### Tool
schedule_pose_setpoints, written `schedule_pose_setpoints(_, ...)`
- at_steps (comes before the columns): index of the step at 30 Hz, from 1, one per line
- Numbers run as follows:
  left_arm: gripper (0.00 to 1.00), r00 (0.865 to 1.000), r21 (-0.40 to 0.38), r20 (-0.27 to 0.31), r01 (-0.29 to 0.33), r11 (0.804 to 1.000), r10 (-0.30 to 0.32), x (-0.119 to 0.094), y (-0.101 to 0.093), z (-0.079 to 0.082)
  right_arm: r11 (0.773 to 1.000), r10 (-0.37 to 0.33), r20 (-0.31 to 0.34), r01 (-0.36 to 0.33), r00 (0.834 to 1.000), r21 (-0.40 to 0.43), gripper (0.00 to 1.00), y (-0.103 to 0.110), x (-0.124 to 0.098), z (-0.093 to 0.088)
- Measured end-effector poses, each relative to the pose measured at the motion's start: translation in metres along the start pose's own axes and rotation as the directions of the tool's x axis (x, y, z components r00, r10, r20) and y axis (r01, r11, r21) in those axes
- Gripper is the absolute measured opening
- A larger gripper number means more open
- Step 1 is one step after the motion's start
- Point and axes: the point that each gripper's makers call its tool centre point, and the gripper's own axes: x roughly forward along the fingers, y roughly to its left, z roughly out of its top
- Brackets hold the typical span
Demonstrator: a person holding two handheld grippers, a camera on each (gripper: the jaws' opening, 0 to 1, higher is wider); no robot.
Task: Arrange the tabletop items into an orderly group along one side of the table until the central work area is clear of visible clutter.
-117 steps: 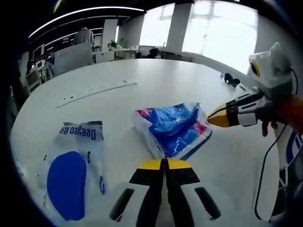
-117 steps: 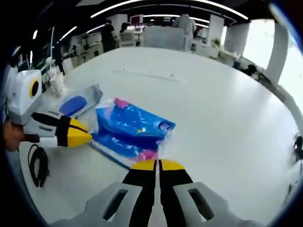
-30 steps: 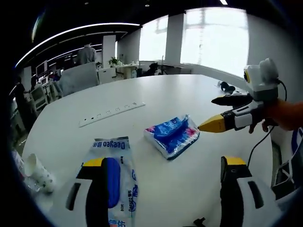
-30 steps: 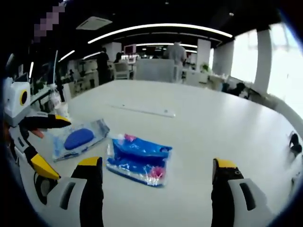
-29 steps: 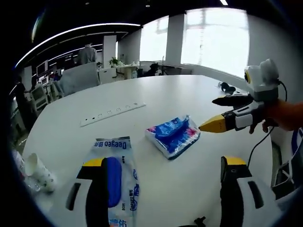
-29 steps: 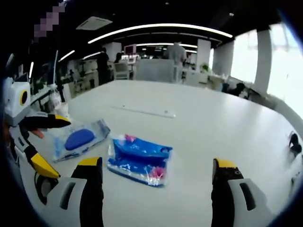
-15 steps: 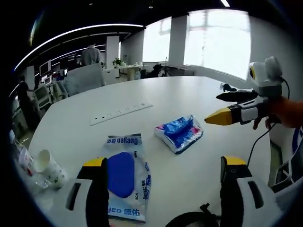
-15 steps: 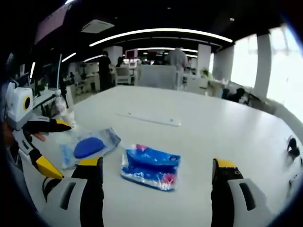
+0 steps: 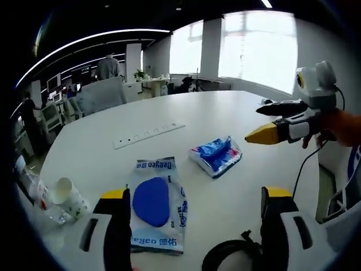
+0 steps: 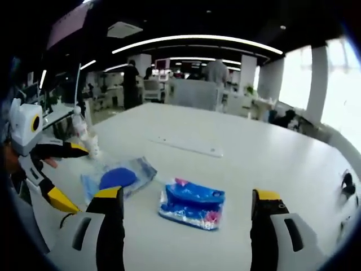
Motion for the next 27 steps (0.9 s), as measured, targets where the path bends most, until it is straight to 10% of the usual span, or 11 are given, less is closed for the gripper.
schedule_pose_setpoints(27, 0.91, 1.000, 0.016, -0.014, 0.006, 1.000, -0.005, -0.033, 0.026, -0.025, 0.999, -0.031, 0.010, 0.031, 0.999, -0.023, 0.87, 0.035, -0.009, 0.022)
